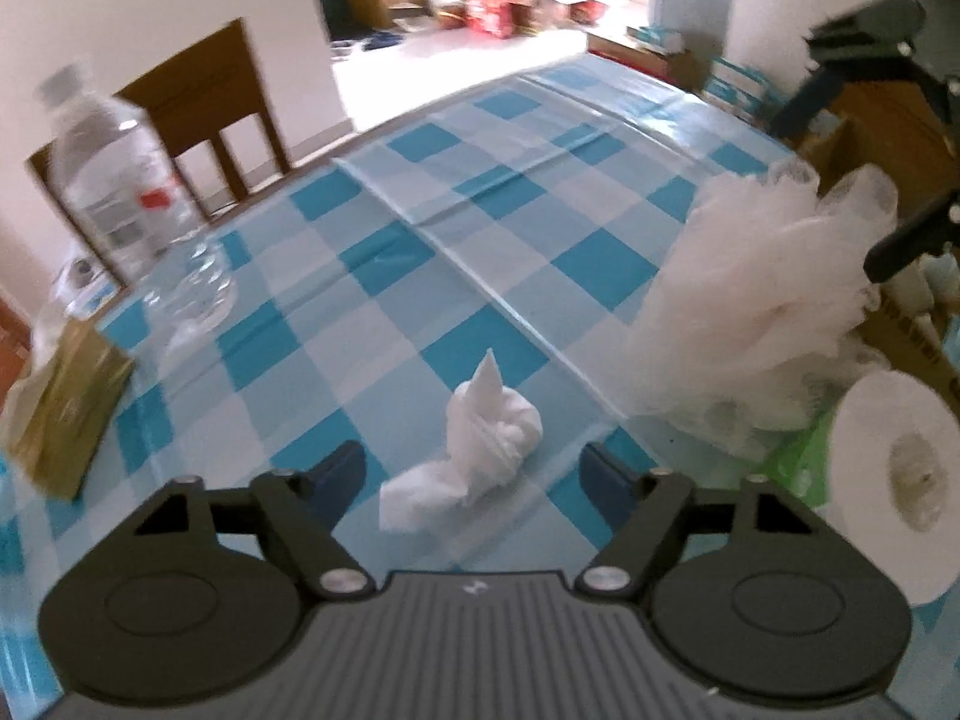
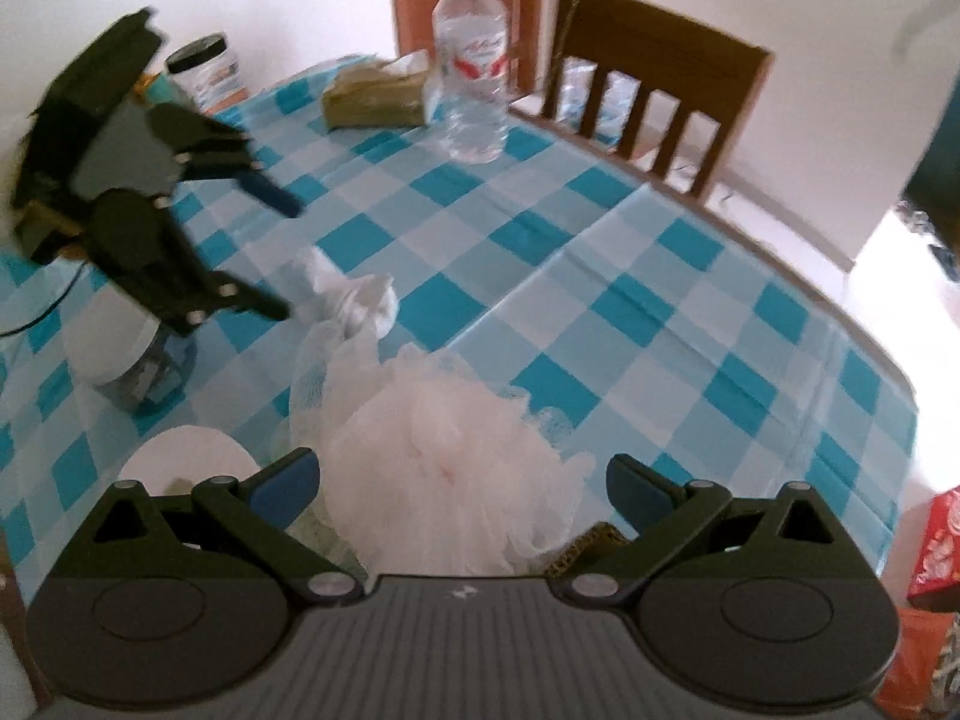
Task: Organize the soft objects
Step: 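Grasp the white mesh bath puff with the right tool while the left grasps the white knotted cloth, then carry the bath puff and white cloth to the box and open both tools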
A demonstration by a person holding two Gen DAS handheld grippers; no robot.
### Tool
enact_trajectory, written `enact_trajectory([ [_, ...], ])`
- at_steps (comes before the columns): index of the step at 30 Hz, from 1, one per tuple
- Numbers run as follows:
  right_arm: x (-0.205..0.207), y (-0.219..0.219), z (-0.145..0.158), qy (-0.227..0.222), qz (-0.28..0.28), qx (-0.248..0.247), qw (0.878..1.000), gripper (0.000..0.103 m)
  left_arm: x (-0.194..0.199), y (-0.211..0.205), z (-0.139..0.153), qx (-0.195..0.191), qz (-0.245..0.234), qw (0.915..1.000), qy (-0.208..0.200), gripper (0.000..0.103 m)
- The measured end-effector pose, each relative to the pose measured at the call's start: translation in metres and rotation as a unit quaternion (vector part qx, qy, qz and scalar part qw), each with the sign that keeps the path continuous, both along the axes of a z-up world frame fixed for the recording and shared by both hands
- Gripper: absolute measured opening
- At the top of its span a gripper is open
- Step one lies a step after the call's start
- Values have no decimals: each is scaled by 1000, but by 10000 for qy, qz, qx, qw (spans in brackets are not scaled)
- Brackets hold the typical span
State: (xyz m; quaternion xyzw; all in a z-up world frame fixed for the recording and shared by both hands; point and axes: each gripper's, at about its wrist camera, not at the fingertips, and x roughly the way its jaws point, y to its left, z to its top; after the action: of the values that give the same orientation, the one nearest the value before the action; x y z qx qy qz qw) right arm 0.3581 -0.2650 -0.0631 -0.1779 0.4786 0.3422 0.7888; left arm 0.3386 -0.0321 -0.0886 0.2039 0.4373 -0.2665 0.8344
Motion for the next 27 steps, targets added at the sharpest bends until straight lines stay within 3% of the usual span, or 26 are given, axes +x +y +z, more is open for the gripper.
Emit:
enact_trajectory([
  [5,11,8,-11,310,205,37,9993,103,15,-10,-19,98,-594,9981,92,67],
  [9,16,11,-21,573,293,75,9979,103,22,-17,-39,290,-745,9966,210,43],
  [15,23,12,-38,905,268,63,9955,103,29,-18,-52,197,-667,9969,364,41],
  [23,23,20,-52,963,311,-53,9949,103,34,-21,-58,121,-671,9967,431,42],
  [25,22,22,-54,931,332,-148,9950,97,35,-21,-58,75,-625,9969,461,39],
  [27,22,24,-55,893,347,-213,9952,85,35,-21,-58,48,-613,9970,470,37],
])
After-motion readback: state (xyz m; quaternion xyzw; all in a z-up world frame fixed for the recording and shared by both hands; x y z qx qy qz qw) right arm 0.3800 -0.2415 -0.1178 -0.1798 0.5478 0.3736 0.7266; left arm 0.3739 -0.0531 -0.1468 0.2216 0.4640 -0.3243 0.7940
